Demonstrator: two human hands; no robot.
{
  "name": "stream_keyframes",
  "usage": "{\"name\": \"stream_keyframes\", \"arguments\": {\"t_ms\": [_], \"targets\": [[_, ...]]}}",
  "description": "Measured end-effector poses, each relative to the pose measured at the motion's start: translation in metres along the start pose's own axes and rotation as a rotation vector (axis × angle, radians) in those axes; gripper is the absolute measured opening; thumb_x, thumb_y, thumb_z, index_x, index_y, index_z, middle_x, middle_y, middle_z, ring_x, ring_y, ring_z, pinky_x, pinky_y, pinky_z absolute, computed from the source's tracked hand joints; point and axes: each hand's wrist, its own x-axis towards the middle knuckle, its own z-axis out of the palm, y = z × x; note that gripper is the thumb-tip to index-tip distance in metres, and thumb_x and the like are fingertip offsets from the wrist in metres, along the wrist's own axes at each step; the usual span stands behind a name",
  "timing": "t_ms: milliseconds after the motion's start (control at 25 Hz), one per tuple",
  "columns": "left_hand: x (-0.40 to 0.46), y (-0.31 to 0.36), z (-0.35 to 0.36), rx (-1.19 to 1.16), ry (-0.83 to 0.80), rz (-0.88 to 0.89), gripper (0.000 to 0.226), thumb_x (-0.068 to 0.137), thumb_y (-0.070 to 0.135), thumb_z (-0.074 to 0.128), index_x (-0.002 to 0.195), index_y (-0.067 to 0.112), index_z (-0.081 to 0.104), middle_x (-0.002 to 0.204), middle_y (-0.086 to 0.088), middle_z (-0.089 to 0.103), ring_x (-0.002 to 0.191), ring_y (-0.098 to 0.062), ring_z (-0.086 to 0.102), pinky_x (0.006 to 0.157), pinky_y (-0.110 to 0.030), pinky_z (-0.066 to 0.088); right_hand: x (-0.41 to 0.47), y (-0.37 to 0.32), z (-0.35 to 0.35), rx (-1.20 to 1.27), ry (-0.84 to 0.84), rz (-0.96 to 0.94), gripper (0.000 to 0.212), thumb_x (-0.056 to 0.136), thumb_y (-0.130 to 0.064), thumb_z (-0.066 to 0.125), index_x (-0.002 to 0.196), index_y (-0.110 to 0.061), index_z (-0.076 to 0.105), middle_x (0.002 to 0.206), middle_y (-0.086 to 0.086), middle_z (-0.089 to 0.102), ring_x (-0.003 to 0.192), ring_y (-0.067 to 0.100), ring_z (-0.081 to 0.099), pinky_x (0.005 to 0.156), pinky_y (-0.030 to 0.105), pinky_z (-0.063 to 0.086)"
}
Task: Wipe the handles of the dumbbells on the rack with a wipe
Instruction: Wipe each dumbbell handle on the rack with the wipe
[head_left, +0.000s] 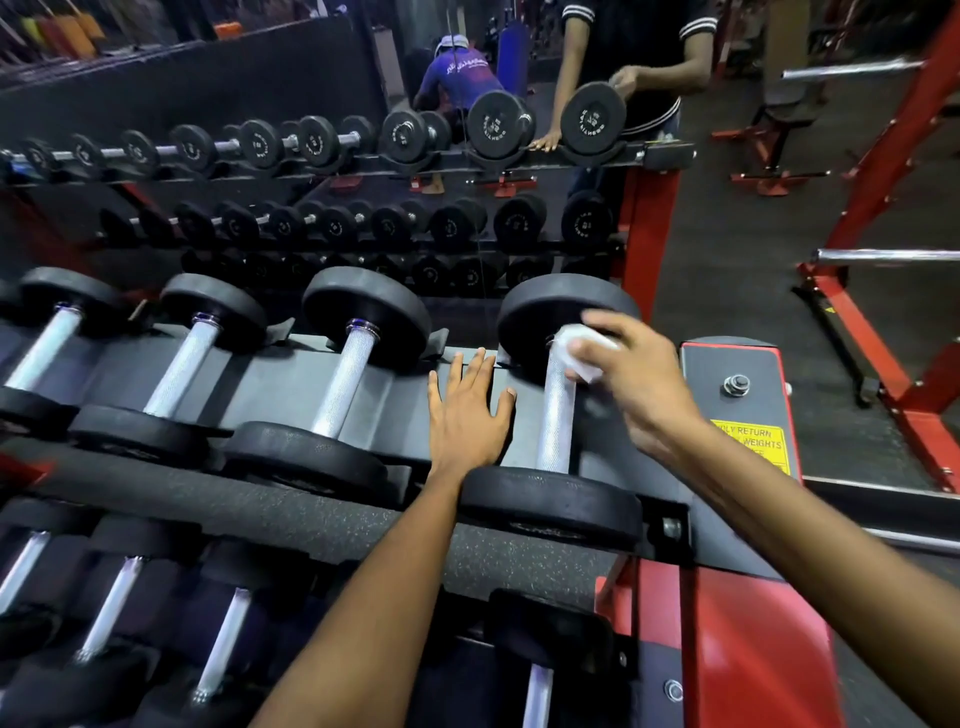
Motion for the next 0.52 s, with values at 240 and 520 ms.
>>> {"name": "stream_keyframes", "arguments": {"t_ms": [240, 520], "targets": [[-0.003, 0.002, -0.002, -0.007, 0.005, -0.008, 0.058, 0.100, 0.044, 0.036, 0.153, 0.023, 0.026, 0.160, 0.009, 0.020, 0.149, -0.011, 0.001, 0.119, -0.037, -0.013, 0.065, 0.009, -0.037, -1.455, -0.703, -1.625, 0.041, 0.096, -0.009, 0.030, 0.129, 0.001, 0.053, 0.131, 0.017, 0.056, 0.123, 0.027, 0.053, 0.110, 0.038, 0.034], [-0.001, 0.001, -0.001, 0.010, 0.003, -0.013, 0.058, 0.100, 0.046, 0.034, 0.152, 0.022, 0.026, 0.160, 0.008, 0.020, 0.149, -0.011, 0.001, 0.120, -0.039, -0.011, 0.054, 0.006, -0.007, -1.653, -0.876, -1.470, 0.036, 0.082, -0.010, 0.029, 0.088, -0.009, 0.064, 0.090, 0.007, 0.068, 0.090, 0.025, 0.067, 0.097, 0.032, 0.039]]}}
